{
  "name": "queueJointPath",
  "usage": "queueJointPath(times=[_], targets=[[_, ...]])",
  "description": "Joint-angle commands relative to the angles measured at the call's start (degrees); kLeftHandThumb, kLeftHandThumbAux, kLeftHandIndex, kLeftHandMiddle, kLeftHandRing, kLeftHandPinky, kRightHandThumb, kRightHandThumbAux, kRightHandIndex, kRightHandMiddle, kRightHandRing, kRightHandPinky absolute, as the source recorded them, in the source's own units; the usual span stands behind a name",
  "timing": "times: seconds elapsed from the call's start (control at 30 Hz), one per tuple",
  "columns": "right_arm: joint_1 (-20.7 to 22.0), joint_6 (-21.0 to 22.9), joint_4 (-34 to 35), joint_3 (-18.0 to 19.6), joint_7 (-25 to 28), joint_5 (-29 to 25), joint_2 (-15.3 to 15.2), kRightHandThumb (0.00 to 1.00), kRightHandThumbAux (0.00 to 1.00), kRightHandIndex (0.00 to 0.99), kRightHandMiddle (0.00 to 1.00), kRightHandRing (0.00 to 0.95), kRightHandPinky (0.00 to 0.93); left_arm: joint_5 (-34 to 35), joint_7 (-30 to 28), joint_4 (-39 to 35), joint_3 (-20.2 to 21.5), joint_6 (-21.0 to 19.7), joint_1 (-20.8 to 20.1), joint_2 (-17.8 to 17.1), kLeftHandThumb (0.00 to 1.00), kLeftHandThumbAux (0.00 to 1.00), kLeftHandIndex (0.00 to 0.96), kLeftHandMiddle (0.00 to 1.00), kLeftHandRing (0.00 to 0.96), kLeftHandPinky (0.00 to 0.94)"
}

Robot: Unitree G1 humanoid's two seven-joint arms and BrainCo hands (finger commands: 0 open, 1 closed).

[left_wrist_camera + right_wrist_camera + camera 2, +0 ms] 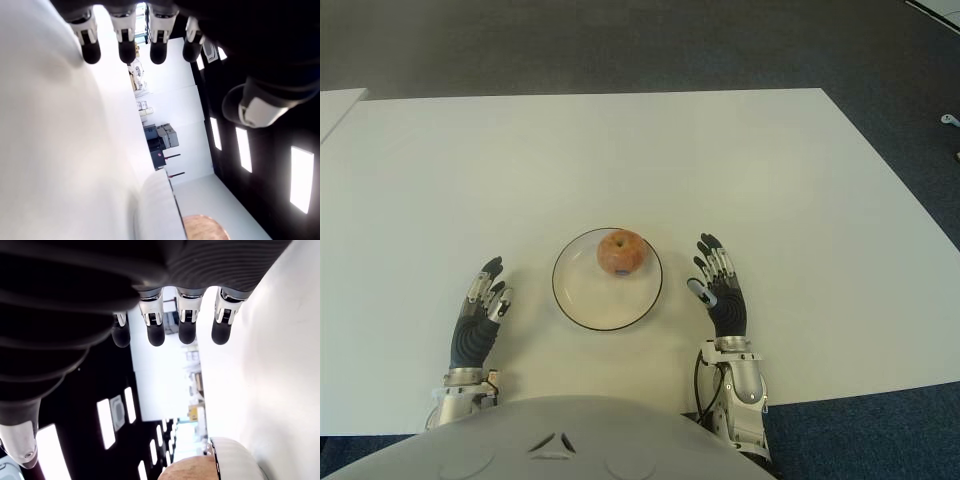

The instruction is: Put the apples into the plate.

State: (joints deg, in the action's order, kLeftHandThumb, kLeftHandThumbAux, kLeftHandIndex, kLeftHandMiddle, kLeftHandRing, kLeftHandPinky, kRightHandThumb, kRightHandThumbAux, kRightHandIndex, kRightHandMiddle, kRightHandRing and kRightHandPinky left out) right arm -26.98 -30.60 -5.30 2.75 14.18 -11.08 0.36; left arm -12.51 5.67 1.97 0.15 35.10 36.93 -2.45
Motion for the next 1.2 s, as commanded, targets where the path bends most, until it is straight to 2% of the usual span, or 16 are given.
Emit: queueJointPath(times=[0.03, 0.43, 0.7, 1.2], targets=[[-6.22, 3.63, -1.52, -1.84, -1.98, 2.22, 1.62, 0.146, 0.562, 0.013, 0.012, 0.001, 0.003, -1.23, 0.45, -0.96, -0.21, -2.17, 0.18, -0.2, 0.067, 0.475, 0.0, 0.0, 0.001, 0.023], [-7.65, 7.91, 1.51, -3.57, -5.58, 4.71, 1.63, 0.234, 0.461, 0.0, 0.0, 0.0, 0.0, 5.16, -4.37, -0.21, -2.1, -4.23, -0.47, -1.03, 0.059, 0.434, 0.0, 0.0, 0.0, 0.0], [-7.35, 8.49, 1.5, -3.74, -6.06, 4.59, 1.25, 0.225, 0.455, 0.0, 0.0, 0.0, 0.0, 7.05, -5.99, -1.34, -2.5, -5.22, -0.4, -1.09, 0.053, 0.436, 0.0, 0.0, 0.0, 0.0], [-7.37, 10.16, 2.53, -4.04, -5.42, 3.56, 0.21, 0.204, 0.473, 0.0, 0.0, 0.0, 0.0, 6.78, -5.43, -2.81, -3.42, -7.24, -0.29, -0.65, 0.037, 0.43, 0.0, 0.0, 0.0, 0.0]])
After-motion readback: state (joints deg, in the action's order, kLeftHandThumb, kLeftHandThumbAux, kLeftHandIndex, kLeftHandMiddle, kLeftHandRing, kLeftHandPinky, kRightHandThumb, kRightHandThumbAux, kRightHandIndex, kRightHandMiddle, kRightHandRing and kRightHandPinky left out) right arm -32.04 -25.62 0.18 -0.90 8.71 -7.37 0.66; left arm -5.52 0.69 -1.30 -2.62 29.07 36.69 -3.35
